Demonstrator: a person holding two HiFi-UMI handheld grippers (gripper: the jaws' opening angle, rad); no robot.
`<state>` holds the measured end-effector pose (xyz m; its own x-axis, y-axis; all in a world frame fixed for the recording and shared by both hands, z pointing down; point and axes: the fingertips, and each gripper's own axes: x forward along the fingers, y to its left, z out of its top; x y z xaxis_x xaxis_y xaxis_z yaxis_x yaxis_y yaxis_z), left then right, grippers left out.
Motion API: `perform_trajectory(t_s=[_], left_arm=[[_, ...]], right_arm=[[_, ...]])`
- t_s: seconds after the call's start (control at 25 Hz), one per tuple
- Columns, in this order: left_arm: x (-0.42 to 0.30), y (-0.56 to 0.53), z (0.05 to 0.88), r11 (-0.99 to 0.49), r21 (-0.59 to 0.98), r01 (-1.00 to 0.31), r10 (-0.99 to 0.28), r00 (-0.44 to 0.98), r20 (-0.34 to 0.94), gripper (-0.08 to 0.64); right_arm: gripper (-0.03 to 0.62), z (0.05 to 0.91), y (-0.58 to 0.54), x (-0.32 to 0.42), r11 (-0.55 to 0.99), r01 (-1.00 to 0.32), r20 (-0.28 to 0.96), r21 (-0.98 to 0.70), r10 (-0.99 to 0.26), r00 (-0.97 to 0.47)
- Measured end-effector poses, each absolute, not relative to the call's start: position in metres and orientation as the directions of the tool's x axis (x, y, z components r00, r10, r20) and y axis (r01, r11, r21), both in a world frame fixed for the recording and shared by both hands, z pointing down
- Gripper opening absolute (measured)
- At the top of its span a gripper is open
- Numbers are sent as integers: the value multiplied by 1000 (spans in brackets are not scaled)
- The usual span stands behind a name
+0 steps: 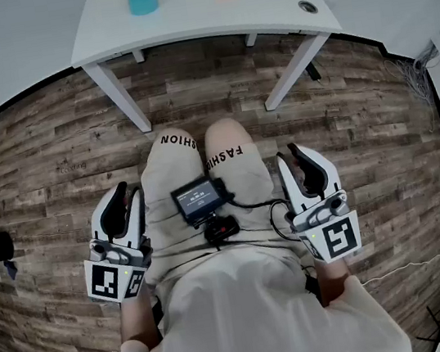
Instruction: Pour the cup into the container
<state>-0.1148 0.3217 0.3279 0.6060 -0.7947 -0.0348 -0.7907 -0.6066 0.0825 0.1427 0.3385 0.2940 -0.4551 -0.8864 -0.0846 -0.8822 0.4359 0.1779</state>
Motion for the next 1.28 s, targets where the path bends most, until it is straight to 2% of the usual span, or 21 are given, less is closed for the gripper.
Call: perform_trajectory(t_s=[0.36, 0.64, 1.28], left_arm=[[-108, 315, 328, -618, 66, -783, -786, 618, -36, 107], [-109, 313, 322, -614, 57, -787, -790, 613, -38, 107], [-124, 307, 334, -603, 83, -793, -797, 604, -24, 107]], right_arm=[[84, 295, 334, 141, 430, -886, -93, 172, -889, -449], [100, 293, 331, 143, 457, -887, -98, 62, -882, -461], [100, 282, 326, 134, 436, -892, -74, 119, -892, -446]])
